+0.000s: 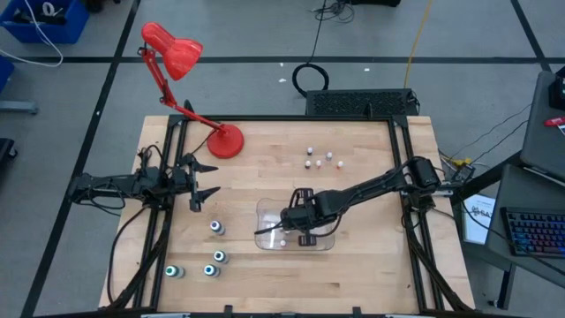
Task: Pick & Place food coloring
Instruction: Put the small green food coloring bottle into the transparent bin
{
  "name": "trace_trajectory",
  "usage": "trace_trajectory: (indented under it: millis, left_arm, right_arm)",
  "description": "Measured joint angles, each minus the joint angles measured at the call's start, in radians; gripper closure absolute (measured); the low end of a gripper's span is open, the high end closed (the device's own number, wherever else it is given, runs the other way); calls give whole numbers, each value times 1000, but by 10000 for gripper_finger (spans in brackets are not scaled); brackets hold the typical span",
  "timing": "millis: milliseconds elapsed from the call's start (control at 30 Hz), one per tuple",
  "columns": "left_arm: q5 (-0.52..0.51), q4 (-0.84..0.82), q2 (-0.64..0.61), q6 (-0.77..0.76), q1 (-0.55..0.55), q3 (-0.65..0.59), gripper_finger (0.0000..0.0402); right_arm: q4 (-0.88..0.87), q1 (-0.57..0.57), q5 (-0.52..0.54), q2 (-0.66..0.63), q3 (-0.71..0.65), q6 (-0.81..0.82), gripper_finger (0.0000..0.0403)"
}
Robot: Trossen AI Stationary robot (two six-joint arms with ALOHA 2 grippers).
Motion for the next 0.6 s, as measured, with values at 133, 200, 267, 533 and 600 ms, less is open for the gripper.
trace_trajectory:
  millis: [133, 200, 267, 533, 600]
  left_arm:
    - [0, 0, 0, 0, 0, 0, 96]
    - [0, 0, 0, 0, 0, 0, 96]
    - [0, 0, 0, 0, 0, 0, 96]
    - [0, 0, 0, 0, 0, 0, 96]
    - [0, 0, 0, 0, 0, 0, 96]
  right_arm:
    - [18, 1, 0, 0, -22, 1, 368]
    - [26, -3, 0, 0, -35, 2, 368]
    - [23, -5, 0, 0, -41, 3, 368]
    - [84, -24, 1, -1, -73, 6, 368]
    - [99, -26, 1, -2, -80, 6, 368]
